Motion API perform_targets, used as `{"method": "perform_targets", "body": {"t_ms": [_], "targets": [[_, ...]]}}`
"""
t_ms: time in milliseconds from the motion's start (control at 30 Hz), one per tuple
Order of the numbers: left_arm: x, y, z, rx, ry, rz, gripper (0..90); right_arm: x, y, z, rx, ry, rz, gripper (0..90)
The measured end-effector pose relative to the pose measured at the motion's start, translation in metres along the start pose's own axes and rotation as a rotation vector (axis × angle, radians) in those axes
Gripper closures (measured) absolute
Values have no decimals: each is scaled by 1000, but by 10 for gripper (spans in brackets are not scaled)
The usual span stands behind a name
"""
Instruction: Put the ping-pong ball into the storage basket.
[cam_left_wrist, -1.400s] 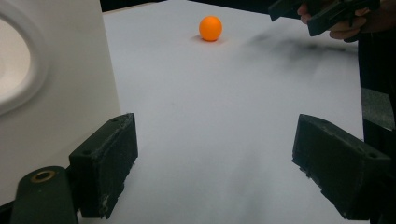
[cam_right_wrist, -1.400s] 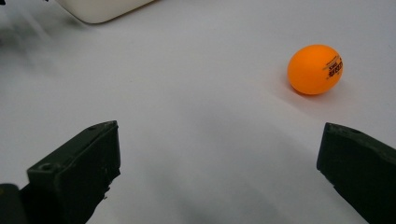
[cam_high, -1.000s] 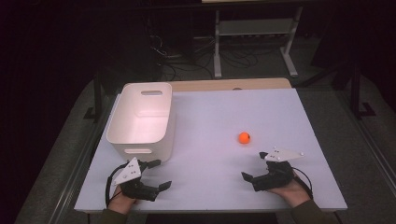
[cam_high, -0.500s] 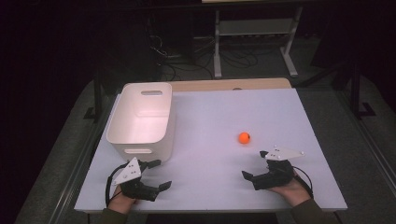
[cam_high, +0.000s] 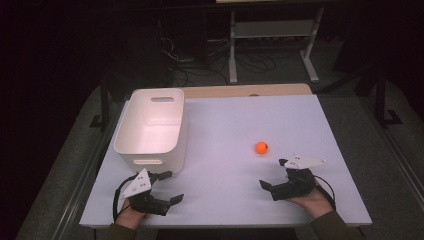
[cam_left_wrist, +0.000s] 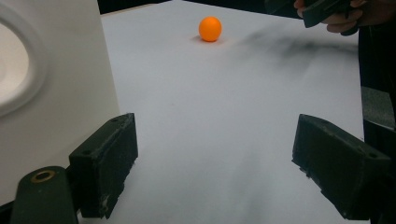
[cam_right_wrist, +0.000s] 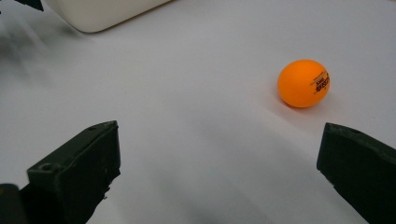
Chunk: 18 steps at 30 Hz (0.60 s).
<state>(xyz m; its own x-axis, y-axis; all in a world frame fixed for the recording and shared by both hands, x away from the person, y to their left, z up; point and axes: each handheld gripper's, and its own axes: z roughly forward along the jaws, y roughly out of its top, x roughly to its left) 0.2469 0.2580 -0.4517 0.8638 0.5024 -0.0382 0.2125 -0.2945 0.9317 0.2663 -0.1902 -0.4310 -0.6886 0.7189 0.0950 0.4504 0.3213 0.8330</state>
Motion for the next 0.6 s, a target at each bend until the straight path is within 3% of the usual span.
{"method": "perform_targets", "body": {"t_ms": [600], "targets": [[0,0,0,-3,0,-8,140,-3,3,3,0,-4,2,0]]}}
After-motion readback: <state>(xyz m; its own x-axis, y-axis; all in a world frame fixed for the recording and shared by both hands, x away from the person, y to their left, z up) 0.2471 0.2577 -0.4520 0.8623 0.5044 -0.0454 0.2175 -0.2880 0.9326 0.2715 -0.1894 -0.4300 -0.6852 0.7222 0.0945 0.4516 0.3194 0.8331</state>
